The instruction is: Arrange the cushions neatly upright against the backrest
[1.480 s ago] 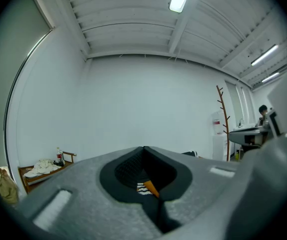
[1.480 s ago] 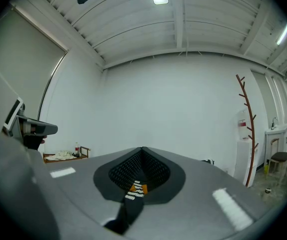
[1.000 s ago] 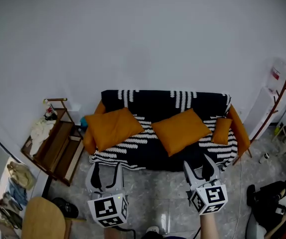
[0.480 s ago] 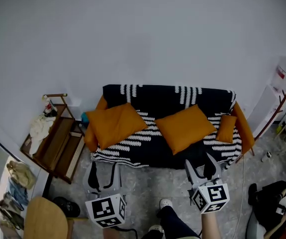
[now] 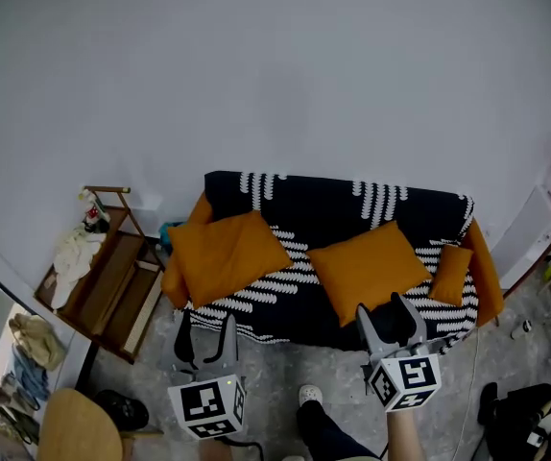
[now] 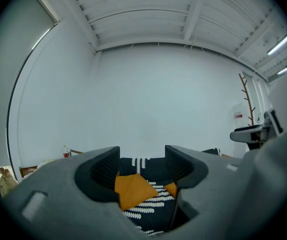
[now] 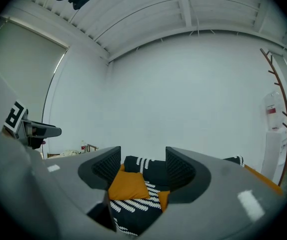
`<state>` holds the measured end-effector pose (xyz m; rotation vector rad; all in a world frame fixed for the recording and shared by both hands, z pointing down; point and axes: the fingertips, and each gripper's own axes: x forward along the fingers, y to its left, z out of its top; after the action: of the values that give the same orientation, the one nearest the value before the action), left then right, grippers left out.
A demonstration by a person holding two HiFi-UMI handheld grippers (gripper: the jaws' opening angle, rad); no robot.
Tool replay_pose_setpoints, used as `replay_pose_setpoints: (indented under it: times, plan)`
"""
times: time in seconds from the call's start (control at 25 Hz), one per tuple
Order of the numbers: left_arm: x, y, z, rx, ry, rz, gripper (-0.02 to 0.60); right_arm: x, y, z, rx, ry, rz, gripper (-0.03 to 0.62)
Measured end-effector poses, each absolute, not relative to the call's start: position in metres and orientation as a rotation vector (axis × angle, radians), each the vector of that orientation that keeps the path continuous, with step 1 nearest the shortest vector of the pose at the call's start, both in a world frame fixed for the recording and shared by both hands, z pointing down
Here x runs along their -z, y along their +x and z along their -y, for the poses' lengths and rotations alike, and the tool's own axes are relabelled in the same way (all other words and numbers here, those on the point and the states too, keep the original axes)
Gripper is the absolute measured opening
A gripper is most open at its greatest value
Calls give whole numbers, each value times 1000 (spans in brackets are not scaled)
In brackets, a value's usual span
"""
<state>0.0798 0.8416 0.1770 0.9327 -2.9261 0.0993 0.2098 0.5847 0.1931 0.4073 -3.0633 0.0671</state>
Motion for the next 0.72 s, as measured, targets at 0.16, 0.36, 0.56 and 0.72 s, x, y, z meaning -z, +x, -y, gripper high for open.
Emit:
replay_pose_setpoints:
  times: [0.16,0.36,0.56,0.72]
  plan:
    - [-170,35,-803,-102,892,2941,293,-186,160,-542,-59,373,3074,278]
    - [-159,-17,-763,-99,826,2980,293,-176,100,-493,-52,314,3096,276]
    - [-161,-55,-744,-100,750,2992,293,-180,51,-470,-64,230,3093,276]
    - [-166,-74,-734,-136,698,2988,293,-189,21,-461,-103,169,3087,276]
